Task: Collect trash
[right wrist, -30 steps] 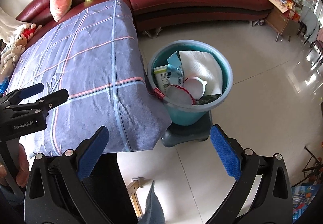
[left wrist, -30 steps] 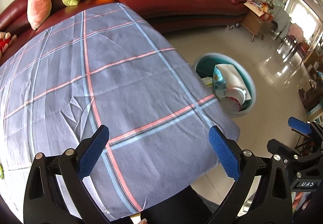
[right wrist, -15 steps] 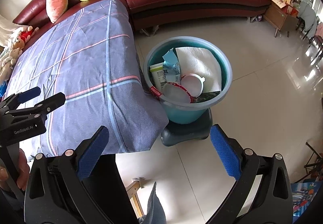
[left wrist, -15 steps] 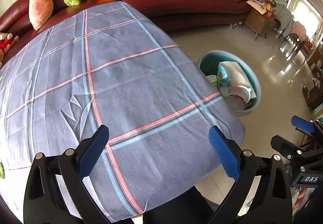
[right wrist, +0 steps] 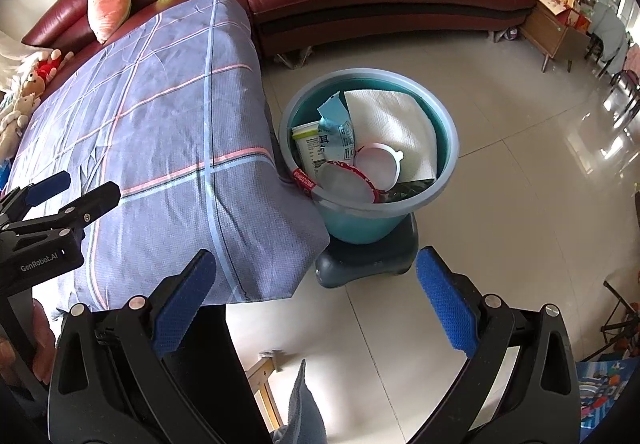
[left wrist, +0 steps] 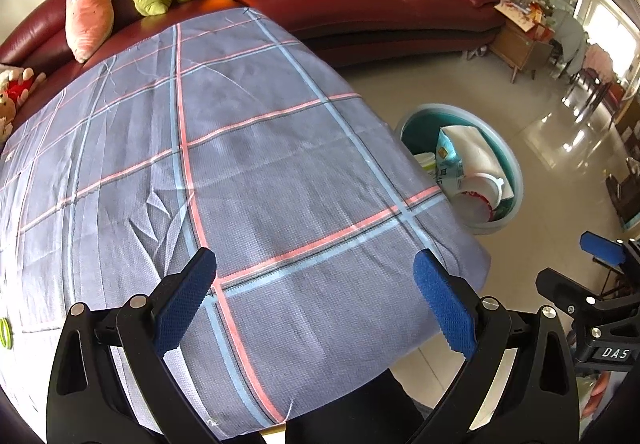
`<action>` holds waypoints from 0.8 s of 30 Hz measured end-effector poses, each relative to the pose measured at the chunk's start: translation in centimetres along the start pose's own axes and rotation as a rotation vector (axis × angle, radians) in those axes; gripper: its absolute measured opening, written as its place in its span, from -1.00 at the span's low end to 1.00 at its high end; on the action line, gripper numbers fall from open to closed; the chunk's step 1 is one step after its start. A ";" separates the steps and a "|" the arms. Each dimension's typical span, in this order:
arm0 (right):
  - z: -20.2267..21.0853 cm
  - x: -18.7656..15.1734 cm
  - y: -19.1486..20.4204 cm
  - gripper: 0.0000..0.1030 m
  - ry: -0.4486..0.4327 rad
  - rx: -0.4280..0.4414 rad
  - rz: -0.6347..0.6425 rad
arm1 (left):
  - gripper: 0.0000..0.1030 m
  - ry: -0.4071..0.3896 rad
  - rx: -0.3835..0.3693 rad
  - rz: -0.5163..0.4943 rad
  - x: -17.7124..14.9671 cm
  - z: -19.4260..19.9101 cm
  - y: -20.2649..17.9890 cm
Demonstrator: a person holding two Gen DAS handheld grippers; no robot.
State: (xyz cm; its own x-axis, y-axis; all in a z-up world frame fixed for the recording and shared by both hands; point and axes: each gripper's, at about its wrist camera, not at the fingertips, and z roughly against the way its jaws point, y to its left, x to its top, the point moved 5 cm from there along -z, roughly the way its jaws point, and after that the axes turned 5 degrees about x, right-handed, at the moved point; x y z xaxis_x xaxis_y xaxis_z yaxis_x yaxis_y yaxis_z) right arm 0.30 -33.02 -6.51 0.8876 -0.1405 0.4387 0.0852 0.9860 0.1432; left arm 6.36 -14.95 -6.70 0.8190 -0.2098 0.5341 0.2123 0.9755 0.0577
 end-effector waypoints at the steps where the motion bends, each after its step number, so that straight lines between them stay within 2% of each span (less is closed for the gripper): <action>1: 0.0 0.0 0.0 0.87 0.000 -0.001 0.000 | 0.92 0.000 0.000 0.002 0.0 0.0 0.0; 24: -0.7 0.1 -0.1 0.87 0.018 -0.007 0.004 | 0.92 0.011 0.008 0.013 0.0 -0.2 0.1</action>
State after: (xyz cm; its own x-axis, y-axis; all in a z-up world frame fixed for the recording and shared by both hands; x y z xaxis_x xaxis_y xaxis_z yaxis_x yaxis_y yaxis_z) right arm 0.73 -33.05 -7.08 0.8961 -0.1349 0.4228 0.0849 0.9872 0.1351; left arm 6.45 -14.89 -6.88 0.8272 -0.1980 0.5259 0.1976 0.9786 0.0576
